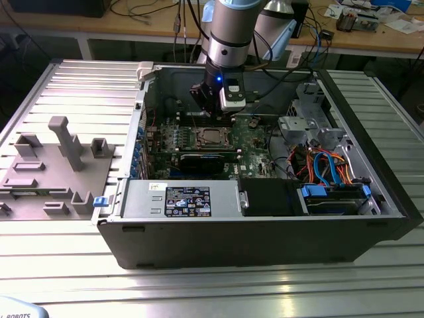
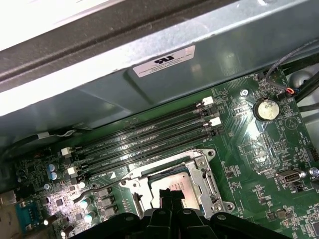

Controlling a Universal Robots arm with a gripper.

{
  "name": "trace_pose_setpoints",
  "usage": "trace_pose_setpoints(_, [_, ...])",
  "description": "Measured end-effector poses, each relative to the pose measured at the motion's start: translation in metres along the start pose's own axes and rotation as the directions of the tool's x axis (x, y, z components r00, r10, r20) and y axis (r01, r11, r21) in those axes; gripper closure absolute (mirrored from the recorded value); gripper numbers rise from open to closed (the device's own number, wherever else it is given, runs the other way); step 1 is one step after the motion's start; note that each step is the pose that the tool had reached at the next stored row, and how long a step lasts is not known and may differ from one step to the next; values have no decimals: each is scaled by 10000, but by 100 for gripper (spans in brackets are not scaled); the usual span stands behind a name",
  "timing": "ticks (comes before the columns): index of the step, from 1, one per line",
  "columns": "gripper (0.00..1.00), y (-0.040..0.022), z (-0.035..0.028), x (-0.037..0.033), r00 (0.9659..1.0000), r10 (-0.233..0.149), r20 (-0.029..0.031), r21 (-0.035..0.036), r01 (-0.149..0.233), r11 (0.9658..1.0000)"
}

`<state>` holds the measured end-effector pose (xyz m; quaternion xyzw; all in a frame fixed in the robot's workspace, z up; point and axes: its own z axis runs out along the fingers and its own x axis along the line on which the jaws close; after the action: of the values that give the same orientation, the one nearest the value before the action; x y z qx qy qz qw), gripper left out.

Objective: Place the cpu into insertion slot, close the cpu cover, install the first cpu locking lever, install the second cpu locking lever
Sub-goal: 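Install the first cpu locking lever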

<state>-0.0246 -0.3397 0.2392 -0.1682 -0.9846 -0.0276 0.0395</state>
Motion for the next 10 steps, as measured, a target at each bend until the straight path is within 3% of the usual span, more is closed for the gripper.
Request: trace_pose_setpoints(10, [89,0,0,0,10000,-90,-4,8,90,10000])
